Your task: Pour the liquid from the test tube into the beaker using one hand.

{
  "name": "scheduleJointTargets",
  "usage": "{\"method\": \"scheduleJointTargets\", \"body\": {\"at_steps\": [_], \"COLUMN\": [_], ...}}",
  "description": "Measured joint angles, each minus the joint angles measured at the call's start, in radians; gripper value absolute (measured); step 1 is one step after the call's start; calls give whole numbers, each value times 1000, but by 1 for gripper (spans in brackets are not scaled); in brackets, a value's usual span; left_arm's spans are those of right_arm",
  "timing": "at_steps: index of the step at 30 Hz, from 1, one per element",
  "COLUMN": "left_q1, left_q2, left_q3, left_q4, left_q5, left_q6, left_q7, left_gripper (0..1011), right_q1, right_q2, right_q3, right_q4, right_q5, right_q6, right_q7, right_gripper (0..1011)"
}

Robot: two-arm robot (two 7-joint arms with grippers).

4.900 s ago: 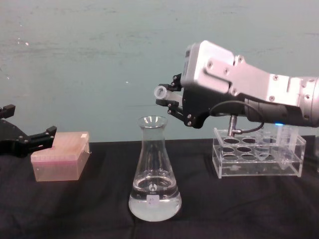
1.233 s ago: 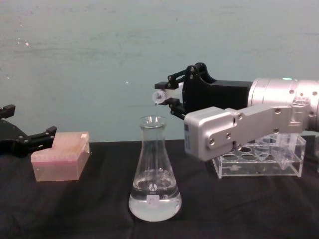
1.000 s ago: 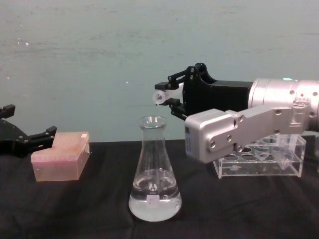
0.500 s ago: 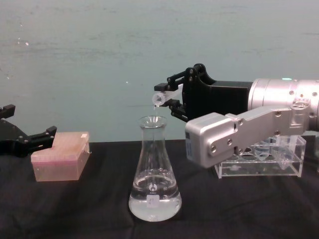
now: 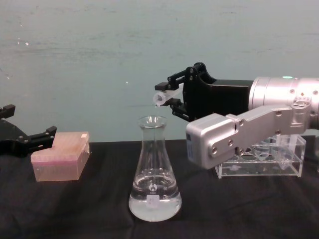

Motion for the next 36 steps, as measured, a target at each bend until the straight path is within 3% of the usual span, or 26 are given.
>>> {"method": "scheduleJointTargets", "body": {"at_steps": [36], "left_q1": [0], "left_q2": [0], "left_q3": [0], "left_q4": [0], "left_q5": [0], "left_q6": [0], "left_q7": [0], "left_gripper": [1000], "right_q1": [28], "right_q2": [4], "right_q3": [-36], "right_q4": [14], "right_q5": [-52], "right_q6": [15], "right_q7": [-33], "right_gripper": [222]}}
